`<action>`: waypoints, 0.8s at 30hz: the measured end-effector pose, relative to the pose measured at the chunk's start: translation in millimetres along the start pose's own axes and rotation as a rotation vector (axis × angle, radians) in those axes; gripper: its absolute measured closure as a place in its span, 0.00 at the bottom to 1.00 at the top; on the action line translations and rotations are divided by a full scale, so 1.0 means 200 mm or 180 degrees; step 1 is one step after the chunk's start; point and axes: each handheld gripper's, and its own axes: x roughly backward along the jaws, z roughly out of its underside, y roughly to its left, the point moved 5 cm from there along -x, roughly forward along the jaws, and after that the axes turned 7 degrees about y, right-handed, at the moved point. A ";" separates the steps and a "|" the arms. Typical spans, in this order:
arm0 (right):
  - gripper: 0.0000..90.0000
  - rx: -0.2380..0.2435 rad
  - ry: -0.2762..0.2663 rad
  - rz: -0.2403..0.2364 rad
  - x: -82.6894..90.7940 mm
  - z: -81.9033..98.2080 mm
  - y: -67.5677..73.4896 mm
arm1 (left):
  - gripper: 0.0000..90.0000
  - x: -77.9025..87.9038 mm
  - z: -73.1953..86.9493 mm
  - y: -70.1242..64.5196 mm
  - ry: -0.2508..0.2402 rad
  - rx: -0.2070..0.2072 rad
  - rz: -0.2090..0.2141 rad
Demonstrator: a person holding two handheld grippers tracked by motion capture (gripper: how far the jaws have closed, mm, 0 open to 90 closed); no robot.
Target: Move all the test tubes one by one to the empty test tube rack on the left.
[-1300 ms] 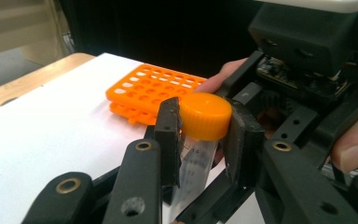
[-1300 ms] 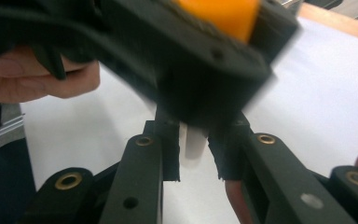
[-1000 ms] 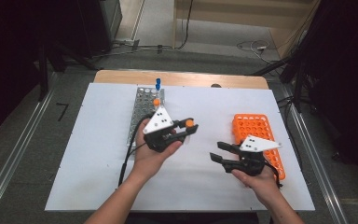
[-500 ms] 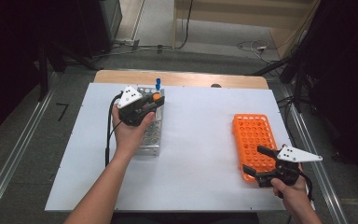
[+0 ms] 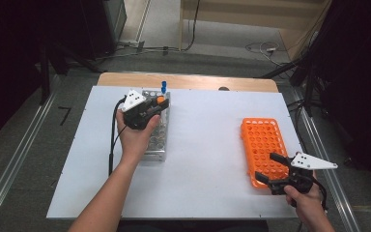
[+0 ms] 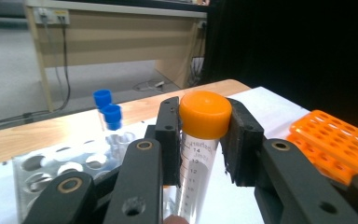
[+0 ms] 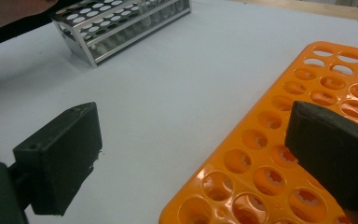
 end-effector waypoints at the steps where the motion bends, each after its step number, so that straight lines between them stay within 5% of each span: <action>1: 0.03 -0.0022 0.0006 0.0008 0.00 0.00 0.00 | 0.77 0.00 0.01 0.00 0.0046 -0.0045 -0.0061; 4: 0.03 -0.0029 -0.0009 0.0013 0.00 0.01 -0.02 | 0.78 -0.02 0.04 0.01 0.0210 -0.0110 -0.0207; 9: 0.03 -0.0045 -0.0023 0.0017 0.01 0.00 -0.02 | 0.73 -0.04 0.06 0.00 0.0363 -0.0094 -0.0207; 17: 0.03 -0.0067 -0.0014 0.0037 0.00 0.01 -0.03 | 0.29 0.02 0.05 -0.01 0.0313 0.0073 -0.0092; 24: 0.03 -0.0062 -0.0022 0.0048 -0.01 0.01 -0.05 | 0.03 0.17 0.11 -0.06 0.0258 0.0091 0.0086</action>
